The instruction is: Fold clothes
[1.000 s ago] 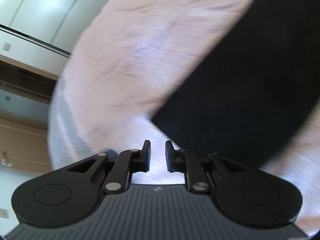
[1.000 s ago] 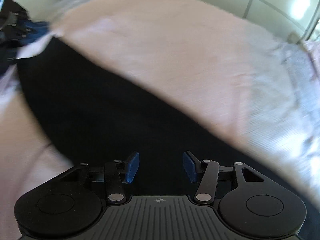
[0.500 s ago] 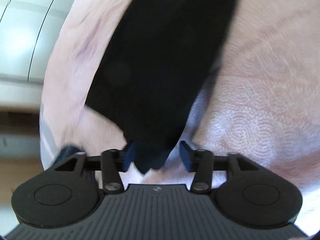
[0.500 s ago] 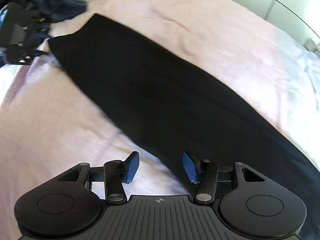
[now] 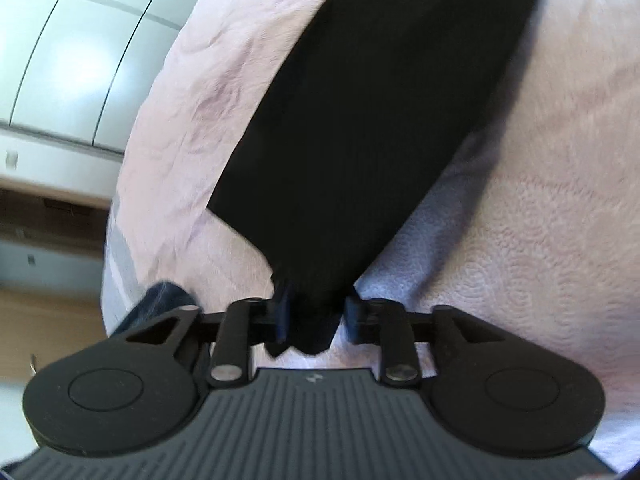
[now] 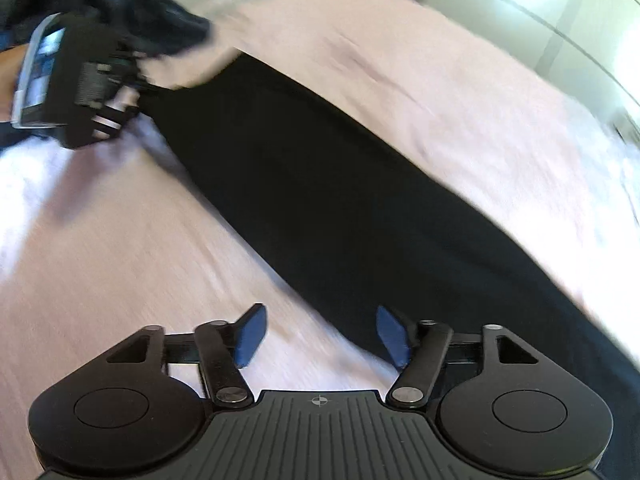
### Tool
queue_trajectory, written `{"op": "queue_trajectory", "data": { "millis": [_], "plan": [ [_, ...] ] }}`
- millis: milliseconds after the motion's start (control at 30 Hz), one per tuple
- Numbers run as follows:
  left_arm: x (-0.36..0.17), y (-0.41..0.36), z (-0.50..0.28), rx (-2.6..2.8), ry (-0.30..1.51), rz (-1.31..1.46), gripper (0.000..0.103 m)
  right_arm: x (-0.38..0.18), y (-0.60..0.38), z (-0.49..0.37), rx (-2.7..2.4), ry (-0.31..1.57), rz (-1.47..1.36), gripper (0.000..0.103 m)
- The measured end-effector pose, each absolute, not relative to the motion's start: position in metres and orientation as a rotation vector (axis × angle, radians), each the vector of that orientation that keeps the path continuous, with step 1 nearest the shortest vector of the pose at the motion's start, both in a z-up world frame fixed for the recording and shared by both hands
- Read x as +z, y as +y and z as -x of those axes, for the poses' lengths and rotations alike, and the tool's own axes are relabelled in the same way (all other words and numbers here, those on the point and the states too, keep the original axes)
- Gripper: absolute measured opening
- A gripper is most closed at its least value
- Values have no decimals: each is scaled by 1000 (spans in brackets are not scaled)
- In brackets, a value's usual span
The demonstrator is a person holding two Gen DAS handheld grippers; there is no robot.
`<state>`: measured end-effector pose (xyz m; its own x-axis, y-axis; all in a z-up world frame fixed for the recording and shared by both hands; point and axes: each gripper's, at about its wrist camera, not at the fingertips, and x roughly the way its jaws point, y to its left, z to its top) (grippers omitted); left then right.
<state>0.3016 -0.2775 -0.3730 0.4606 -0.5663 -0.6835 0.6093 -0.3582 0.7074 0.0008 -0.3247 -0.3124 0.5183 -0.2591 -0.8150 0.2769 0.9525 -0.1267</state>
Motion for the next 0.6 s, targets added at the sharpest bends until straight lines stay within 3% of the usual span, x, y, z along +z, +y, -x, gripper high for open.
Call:
{"op": "queue_trajectory", "data": {
  "millis": [233, 567, 600],
  "plan": [
    [-339, -225, -291, -1133, 161, -1363, 52, -338, -276, -112, -84, 824, 182, 69],
    [-361, -184, -276, -1158, 216, -1341, 53, -411, -226, -203, 57, 799, 638, 68],
    [-361, -186, -276, -1157, 219, -1335, 54, -414, -226, -206, 45, 794, 665, 52]
  ]
}}
